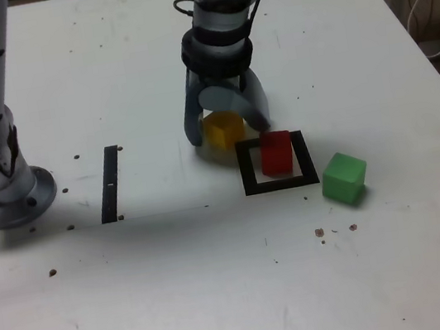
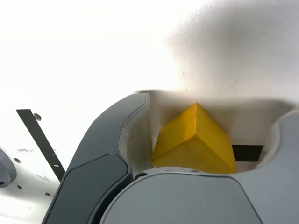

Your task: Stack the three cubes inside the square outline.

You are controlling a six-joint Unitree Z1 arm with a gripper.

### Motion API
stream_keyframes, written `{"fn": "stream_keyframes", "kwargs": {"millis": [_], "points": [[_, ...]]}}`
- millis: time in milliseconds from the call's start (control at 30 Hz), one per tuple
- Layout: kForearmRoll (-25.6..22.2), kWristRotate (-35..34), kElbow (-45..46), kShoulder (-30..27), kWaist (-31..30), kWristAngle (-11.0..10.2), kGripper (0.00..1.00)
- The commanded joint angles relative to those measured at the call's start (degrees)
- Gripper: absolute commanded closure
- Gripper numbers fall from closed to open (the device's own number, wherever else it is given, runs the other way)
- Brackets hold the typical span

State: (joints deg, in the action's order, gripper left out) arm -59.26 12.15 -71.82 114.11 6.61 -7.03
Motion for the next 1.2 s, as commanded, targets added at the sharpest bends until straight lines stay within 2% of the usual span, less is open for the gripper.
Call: {"fn": "stream_keyframes", "kwargs": {"millis": [0, 200, 400, 600, 767, 933, 1167], "points": [[0.3, -0.3, 0.0, 0.4, -0.1, -0.3, 0.36], [1.1, -0.7, 0.0, 0.5, -0.1, -0.4, 0.62], [1.2, -1.0, 0.0, 0.4, -0.1, -0.6, 0.74], [0.9, -1.0, -0.3, -0.7, -0.1, -1.6, 0.79], [-0.6, -1.0, -1.3, -4.5, -0.3, -2.6, 0.80], [-6.7, -1.3, -5.7, -7.7, -2.3, -3.3, 0.80], [-16.2, -3.5, -16.1, -6.1, -8.9, -3.9, 0.80]]}}
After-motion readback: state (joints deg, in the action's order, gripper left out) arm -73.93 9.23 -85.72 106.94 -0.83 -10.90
